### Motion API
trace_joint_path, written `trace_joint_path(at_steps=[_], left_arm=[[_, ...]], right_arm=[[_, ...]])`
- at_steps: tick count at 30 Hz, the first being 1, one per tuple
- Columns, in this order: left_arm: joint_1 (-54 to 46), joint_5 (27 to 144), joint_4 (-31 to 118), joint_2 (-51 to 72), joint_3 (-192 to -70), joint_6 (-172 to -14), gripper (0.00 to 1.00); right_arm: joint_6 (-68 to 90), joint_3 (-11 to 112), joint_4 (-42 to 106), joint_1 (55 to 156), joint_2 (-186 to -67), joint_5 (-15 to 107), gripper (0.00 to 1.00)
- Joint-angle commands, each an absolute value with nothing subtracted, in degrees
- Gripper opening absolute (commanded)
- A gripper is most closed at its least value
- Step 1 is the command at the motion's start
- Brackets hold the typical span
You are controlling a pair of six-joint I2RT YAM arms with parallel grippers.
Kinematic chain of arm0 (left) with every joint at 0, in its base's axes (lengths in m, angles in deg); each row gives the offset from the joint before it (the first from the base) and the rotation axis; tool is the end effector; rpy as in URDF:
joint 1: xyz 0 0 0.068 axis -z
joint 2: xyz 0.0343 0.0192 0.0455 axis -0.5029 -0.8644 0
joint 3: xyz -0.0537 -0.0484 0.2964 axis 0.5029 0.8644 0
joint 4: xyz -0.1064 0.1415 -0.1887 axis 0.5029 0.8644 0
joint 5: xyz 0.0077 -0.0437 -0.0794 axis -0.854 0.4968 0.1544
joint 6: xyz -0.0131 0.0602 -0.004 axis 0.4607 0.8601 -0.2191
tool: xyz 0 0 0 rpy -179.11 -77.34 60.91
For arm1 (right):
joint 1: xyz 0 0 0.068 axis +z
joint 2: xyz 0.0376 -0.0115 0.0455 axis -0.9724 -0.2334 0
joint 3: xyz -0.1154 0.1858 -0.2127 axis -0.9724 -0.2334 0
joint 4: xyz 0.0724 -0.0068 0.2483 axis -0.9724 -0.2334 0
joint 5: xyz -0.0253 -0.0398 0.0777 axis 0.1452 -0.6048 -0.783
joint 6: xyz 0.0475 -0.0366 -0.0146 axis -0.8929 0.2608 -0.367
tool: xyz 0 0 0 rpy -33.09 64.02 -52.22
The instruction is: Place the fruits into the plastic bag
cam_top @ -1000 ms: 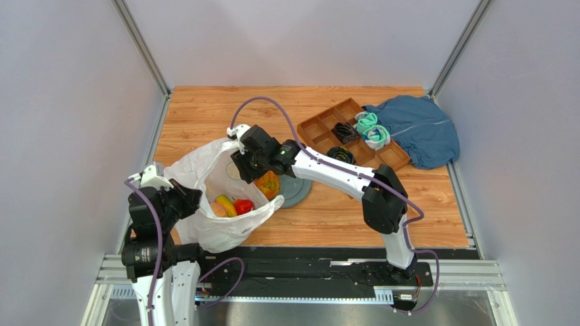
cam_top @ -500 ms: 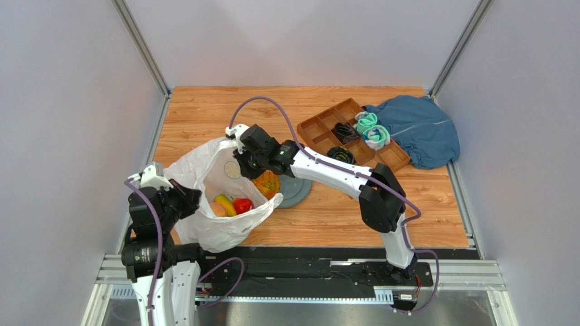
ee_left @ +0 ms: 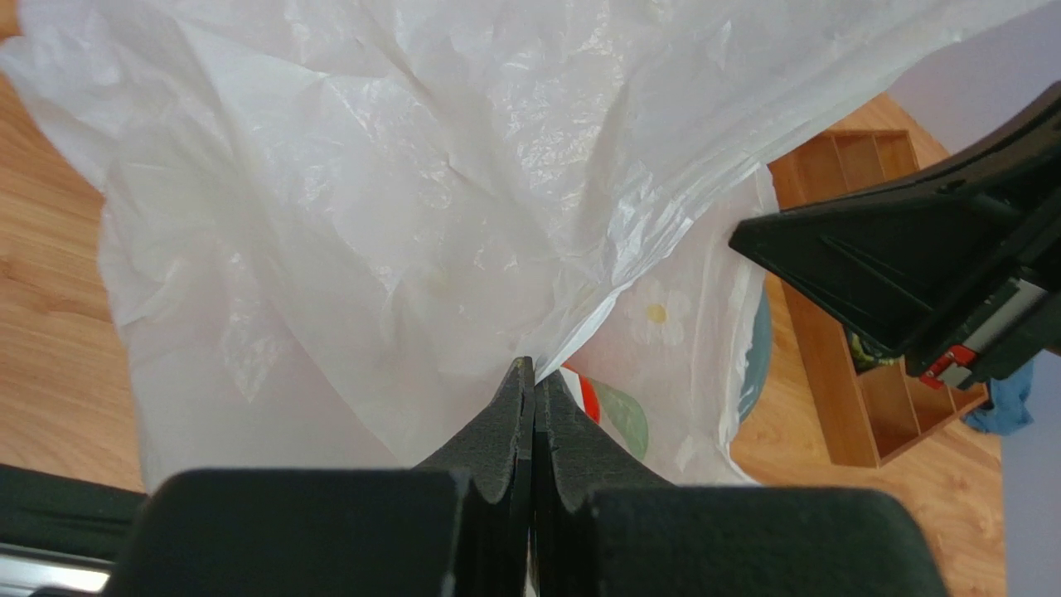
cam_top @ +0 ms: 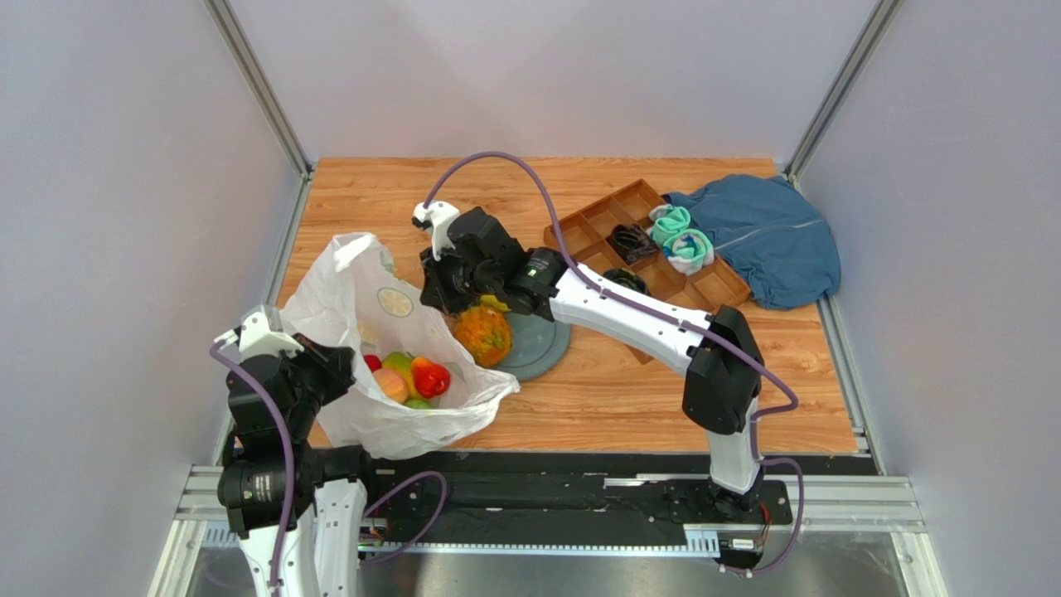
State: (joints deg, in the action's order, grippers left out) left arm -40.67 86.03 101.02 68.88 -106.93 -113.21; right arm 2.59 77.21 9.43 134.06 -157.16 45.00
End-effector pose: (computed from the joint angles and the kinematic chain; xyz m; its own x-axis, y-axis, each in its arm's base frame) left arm 0.0226 -0.0032 0.3270 -0.3178 -0.5930 -0.7398 -0.2488 0.8051 -0.5385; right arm 0.2510 0.4081 0.3465 -0.5116 -0.3222 -0.7965 -0.7976 0.5228 0.3007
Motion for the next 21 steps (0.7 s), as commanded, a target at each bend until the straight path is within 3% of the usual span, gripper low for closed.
trace_joint_path(at_steps=[1,10,21], left_arm=[[-40.56,80.72,100.11,69.13,-112.63,-114.58,0.00],[-40.56,73.86,101.87,68.69,-121.60,-118.18,0.00],[-40.56,72.62,105.12,67.46,-125.91,-123.37,0.00]], right_arm=[[-0.85,83.38,14.11,133.89,-152.49,42.60,0.00],[-2.79,91.47,12.26,134.77,-151.61,41.98,0.00],[-3.50,91.92,14.11,135.30,-150.28,42.68,0.00]])
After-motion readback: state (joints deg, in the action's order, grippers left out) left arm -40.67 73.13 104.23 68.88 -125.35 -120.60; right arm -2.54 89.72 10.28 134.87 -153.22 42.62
